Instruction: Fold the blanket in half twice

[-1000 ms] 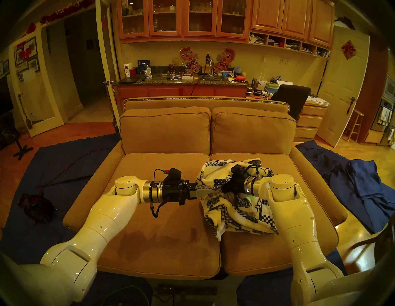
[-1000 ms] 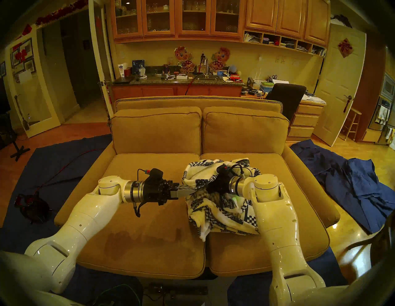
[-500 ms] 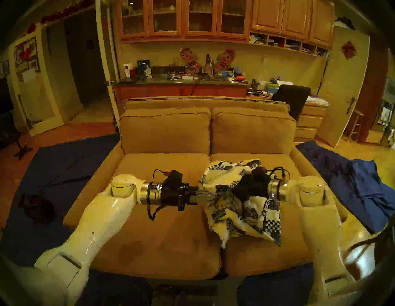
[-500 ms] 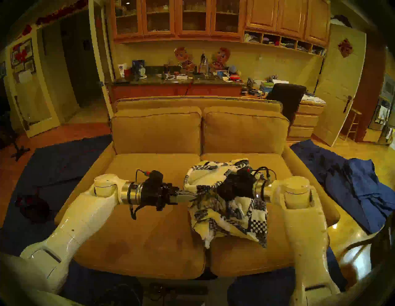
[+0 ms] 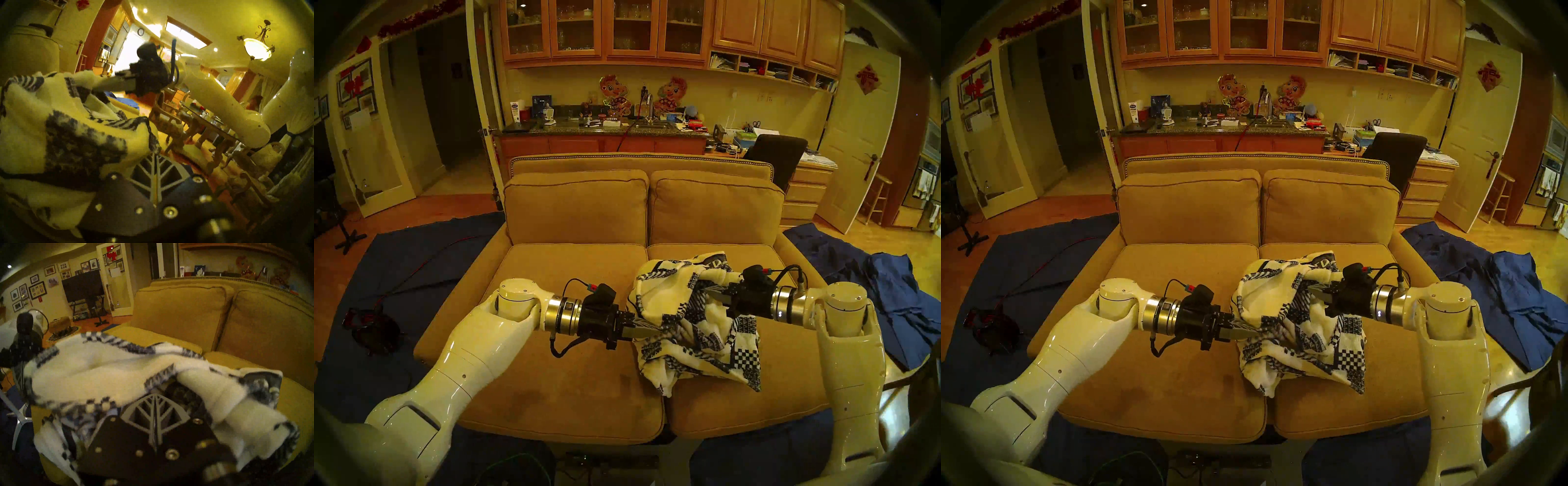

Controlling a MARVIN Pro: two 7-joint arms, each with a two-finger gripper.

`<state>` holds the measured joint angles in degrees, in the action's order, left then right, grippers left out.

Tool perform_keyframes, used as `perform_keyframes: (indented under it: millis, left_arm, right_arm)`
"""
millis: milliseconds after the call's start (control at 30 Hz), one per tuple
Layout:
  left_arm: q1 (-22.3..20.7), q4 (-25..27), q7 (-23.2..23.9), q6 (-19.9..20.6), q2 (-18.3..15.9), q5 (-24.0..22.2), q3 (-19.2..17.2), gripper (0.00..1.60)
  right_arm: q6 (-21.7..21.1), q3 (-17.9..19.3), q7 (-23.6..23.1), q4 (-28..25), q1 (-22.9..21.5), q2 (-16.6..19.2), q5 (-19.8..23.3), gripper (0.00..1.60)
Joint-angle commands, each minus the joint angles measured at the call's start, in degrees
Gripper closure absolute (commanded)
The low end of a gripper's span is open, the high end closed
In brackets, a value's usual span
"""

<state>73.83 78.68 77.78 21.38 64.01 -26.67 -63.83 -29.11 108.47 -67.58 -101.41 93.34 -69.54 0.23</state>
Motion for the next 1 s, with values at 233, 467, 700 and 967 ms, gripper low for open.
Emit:
perform_keyframes:
  millis: [233, 467, 700, 967]
  left_arm:
    - [-2.8, 2.5, 3.7, 3.8, -1.6, 3.1, 4.3, 1.60]
    - [-5.9, 3.1, 4.6, 6.5, -2.0, 6.1, 7.3, 1.60]
    - [-8.6, 2.9, 5.5, 7.3, -2.5, 7.1, 10.6, 1.60]
    - [-11.1, 2.0, 4.7, 7.3, -3.2, 5.4, 14.0, 1.60]
  right_arm:
    - [-0.9, -5.4, -0.1, -3.6, -6.7, -4.3, 2.6, 1.60]
    - [-1.5, -9.1, -0.3, -3.6, -8.9, -5.1, 2.3, 1.60]
    - [-1.9, -12.4, -0.7, -3.3, -7.7, -4.8, 1.3, 1.60]
    - [0.0, -15.4, -0.2, -1.9, -5.6, -5.0, -0.8, 1.60]
